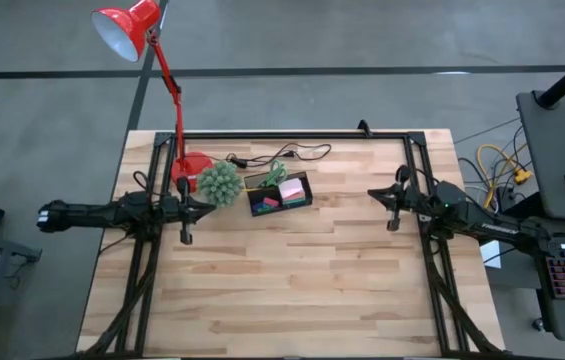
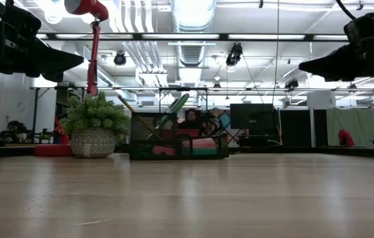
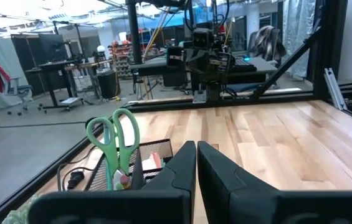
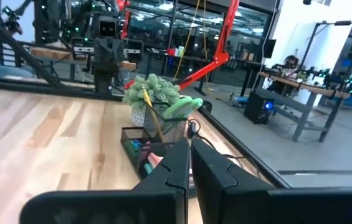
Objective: Pick and place office supplies into organizer
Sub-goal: Return to Home Position
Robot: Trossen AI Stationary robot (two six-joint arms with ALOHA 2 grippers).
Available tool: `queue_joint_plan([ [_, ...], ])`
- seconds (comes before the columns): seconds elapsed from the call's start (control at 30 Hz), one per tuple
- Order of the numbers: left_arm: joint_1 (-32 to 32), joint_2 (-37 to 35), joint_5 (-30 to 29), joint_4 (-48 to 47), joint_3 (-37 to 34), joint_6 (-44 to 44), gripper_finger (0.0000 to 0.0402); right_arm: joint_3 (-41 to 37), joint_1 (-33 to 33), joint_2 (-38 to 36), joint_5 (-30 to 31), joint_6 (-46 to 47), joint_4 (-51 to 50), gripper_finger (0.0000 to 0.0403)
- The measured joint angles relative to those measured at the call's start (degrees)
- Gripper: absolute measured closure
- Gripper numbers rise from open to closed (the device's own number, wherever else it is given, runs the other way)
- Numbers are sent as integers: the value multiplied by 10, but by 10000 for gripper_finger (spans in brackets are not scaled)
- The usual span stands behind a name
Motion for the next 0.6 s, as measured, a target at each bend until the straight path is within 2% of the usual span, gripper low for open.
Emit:
queue_joint_plan([
  [0.2,0,0,0,1,0,0,401,0,0,0,3,-56,0,394],
  [0.47,0,0,0,2,0,1,401,0,0,0,2,-5,0,394],
  [0.6,0,0,0,2,0,1,401,0,0,0,3,-24,1,394],
])
